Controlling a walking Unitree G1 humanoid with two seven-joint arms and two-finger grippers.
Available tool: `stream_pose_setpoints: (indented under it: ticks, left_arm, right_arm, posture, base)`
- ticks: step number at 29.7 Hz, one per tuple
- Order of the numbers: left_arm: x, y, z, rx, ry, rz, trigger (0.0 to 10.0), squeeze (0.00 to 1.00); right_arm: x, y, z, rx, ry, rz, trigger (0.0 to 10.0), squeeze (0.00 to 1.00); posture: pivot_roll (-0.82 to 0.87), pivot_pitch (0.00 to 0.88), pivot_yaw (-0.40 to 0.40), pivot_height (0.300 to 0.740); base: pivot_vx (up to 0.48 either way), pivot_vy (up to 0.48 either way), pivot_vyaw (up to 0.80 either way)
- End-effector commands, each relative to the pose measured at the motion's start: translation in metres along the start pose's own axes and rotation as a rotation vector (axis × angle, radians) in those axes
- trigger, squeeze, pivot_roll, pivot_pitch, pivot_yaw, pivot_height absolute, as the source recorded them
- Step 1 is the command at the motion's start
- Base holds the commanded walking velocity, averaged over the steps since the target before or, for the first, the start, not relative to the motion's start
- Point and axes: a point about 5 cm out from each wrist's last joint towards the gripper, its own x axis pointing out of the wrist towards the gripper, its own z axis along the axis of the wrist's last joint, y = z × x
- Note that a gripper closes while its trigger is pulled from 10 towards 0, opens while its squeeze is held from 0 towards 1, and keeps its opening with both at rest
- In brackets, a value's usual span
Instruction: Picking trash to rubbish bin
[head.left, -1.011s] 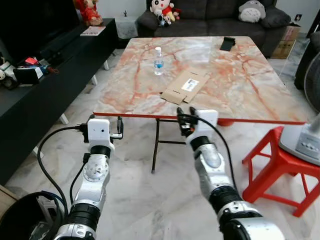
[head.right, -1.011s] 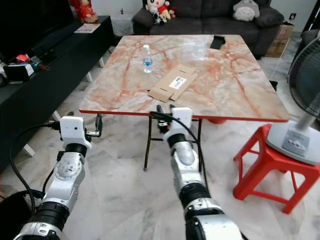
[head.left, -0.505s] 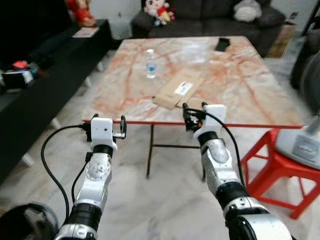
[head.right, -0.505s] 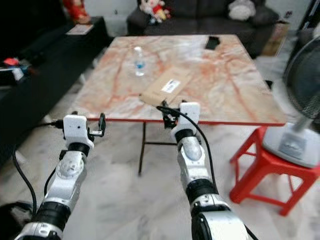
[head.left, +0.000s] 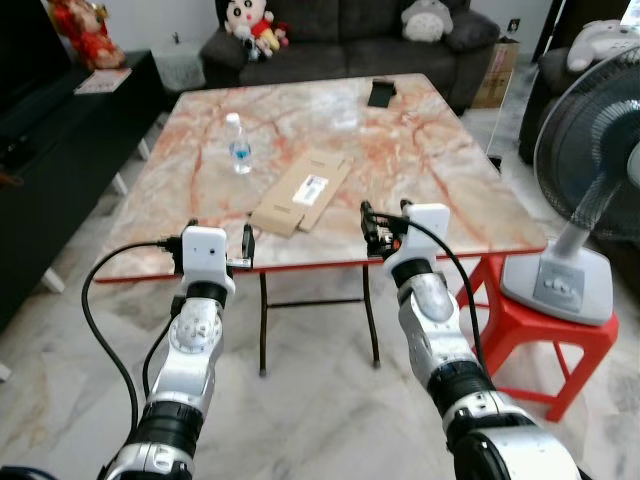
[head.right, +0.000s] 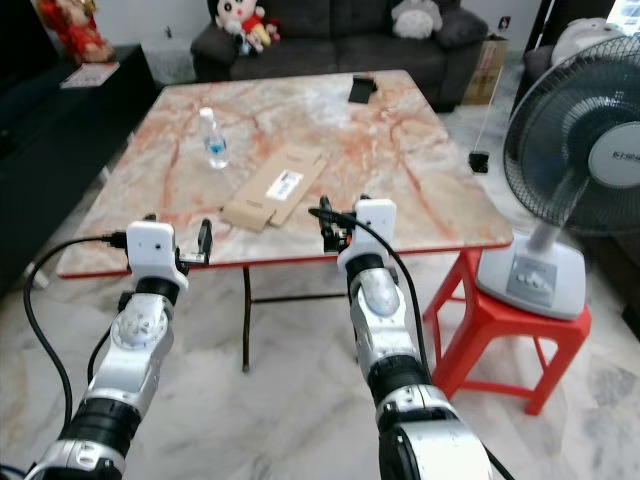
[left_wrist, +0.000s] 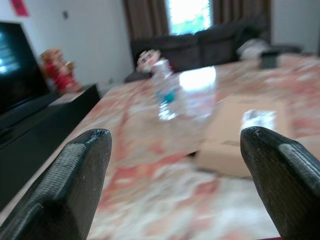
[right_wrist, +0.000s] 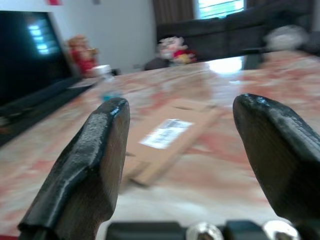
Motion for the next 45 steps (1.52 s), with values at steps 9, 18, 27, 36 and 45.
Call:
stream_pose_setpoints:
  ticks: [9, 18, 27, 36, 45]
  left_arm:
    - [0.005, 0.0025, 0.0079, -0.003, -0.02, 0.012, 10.0, 0.0]
    - [0.0063, 0.0017, 0.0092, -0.005, -0.021, 0.006, 10.0, 0.0]
    - [0.007, 0.0014, 0.0101, -0.006, -0.022, 0.005, 10.0, 0.0]
    - [0.0075, 0.0012, 0.0108, -0.004, -0.023, -0.001, 10.0, 0.0]
    - [0.008, -0.0017, 0.0102, -0.002, -0.016, -0.017, 10.0, 0.0]
  right_arm:
    - [0.0044, 0.0053, 0.0098, -0.012, -0.037, 0.037, 10.0, 0.0]
    - [0.0046, 0.0045, 0.0114, -0.018, -0.043, 0.04, 10.0, 0.0]
    - [0.0041, 0.0036, 0.0104, -0.017, -0.035, 0.04, 10.0, 0.0]
    - [0.0025, 0.0064, 0.0094, -0.028, -0.038, 0.058, 10.0, 0.0]
    - [0.0024, 0.0061, 0.0082, -0.029, -0.029, 0.059, 10.0, 0.0]
  posture:
    - [0.12, 0.0, 0.059, 0.74]
    - [0.11, 0.0, 0.058, 0.74]
    - [0.11, 0.0, 0.059, 0.74]
    - [0.1, 0.0, 0.063, 0.74]
    - [0.1, 0.0, 0.067, 0.74]
  base:
    - [0.316, 0.0, 0.38]
    - [0.316, 0.0, 0.0]
    - [0.318, 0.0, 0.0]
    - [0.319, 0.0, 0.29]
    - [0.32, 0.0, 0.0]
